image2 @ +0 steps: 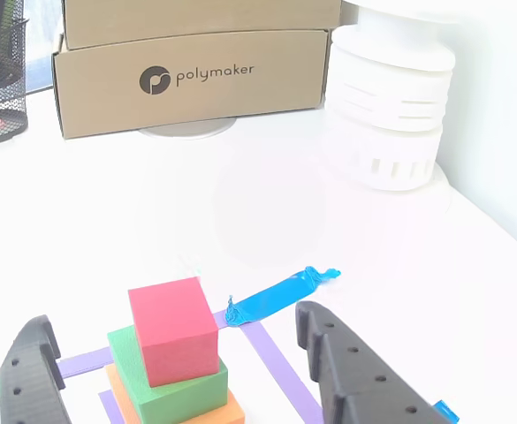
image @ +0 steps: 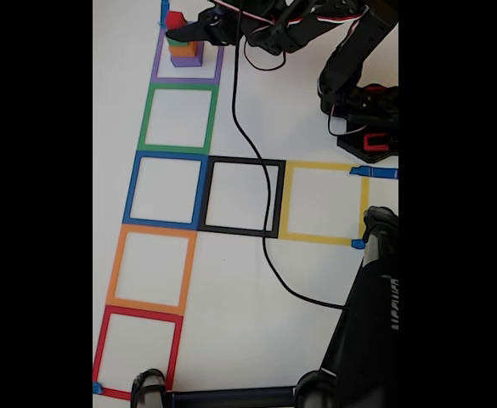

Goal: Tower of hanoi

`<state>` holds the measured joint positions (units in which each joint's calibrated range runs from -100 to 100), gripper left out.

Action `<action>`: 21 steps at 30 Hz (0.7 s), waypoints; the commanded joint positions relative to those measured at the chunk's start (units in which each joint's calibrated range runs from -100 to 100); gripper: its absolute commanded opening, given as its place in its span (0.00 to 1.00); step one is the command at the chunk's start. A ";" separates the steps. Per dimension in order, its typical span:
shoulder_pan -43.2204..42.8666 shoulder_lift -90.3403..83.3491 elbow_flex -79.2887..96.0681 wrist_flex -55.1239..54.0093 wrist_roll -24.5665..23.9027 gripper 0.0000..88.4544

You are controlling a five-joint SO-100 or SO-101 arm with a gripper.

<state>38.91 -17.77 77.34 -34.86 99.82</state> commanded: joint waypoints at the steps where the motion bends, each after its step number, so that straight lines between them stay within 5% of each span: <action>1: -0.18 3.04 -4.15 -3.76 0.18 0.38; 21: -2.96 11.27 -9.52 -5.54 0.18 0.34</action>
<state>36.69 -6.04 70.16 -38.81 99.82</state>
